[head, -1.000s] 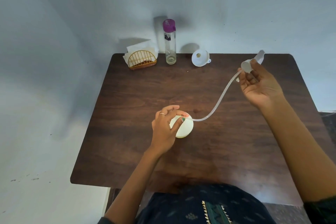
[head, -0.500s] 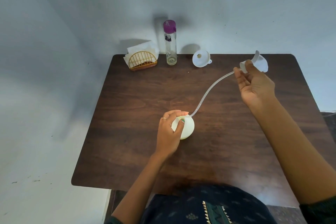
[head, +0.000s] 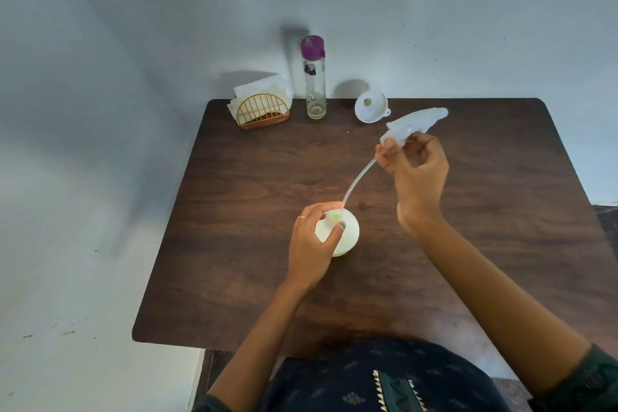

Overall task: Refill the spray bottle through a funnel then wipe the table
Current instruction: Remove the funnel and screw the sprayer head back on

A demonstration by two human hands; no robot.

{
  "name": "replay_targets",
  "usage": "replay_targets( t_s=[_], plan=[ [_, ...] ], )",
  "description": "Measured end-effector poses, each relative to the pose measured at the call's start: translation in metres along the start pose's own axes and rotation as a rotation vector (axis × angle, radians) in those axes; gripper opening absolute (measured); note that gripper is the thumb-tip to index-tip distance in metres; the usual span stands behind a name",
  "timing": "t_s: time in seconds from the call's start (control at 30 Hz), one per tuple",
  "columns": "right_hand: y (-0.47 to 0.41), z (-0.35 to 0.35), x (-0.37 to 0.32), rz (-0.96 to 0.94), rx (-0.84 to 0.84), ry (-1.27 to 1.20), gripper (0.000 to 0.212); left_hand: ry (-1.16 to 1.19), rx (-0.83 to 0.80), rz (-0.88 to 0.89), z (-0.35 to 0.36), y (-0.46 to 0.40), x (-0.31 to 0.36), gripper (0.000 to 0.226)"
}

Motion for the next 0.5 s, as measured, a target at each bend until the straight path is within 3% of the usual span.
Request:
replay_targets(
  t_s=[0.23,0.5],
  plan=[
    [0.031,0.026,0.023,-0.162,-0.324,0.345,0.031,0.034,0.009,-0.029,0.000,0.000,-0.005,0.030],
    [0.045,0.034,0.037,-0.333,-0.525,0.612,0.032,0.041,0.032,-0.048,-0.001,0.001,-0.010,0.032]
  ],
)
Point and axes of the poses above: each hand's wrist, its own y-axis away from the middle knuckle, its own z-axis out of the palm, x = y × z, the point moved 9 cm from there along -y, towards the middle knuckle, and after that the axes turned 5 degrees about x, right-handed, at the moved point
